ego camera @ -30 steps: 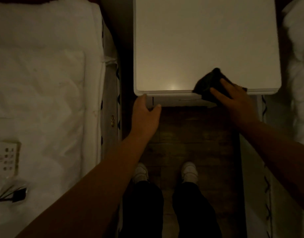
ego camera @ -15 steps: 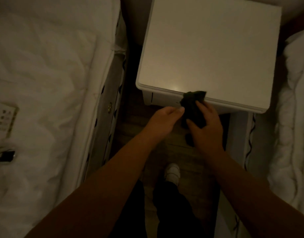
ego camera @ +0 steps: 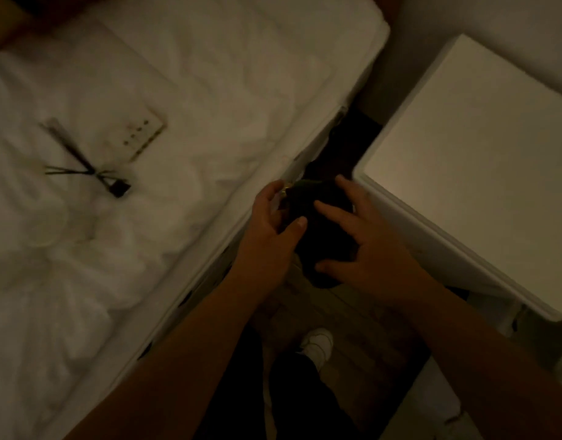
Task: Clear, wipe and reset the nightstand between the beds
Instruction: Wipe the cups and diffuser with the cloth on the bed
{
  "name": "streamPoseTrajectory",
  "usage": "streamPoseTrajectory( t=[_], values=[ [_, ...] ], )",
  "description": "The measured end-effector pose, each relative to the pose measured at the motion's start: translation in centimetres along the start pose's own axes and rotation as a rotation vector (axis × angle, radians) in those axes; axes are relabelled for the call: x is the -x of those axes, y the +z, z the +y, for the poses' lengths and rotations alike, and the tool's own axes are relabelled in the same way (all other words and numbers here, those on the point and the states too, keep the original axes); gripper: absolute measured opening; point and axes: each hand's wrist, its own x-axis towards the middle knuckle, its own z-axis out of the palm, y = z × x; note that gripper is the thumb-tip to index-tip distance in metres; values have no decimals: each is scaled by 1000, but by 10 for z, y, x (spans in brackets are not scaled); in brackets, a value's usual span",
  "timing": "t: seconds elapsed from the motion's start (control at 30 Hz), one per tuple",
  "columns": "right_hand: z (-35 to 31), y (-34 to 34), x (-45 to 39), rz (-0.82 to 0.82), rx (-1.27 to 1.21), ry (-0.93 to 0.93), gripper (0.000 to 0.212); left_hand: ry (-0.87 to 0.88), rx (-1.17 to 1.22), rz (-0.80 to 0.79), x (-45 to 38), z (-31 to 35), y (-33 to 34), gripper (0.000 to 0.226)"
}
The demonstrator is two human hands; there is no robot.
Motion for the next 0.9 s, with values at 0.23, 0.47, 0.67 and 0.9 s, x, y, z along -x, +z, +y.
streamPoseTrajectory(
  t=[0.23,0.47,0.67,0.9],
  values=[
    [-74,67,-61,-122,2,-42,65,38,-70,116,46,20,-108,44],
    [-115,153,-99,-232,-456,43,60,71,-421,293,81,10,-206,65],
    [-153,240,-114,-145,-904,267,49,14,-341,405,102,11,-278,47],
    [-191,300,-139,-125,-802,246,55,-18,-933,764,106,-11,-408,85]
  ],
)
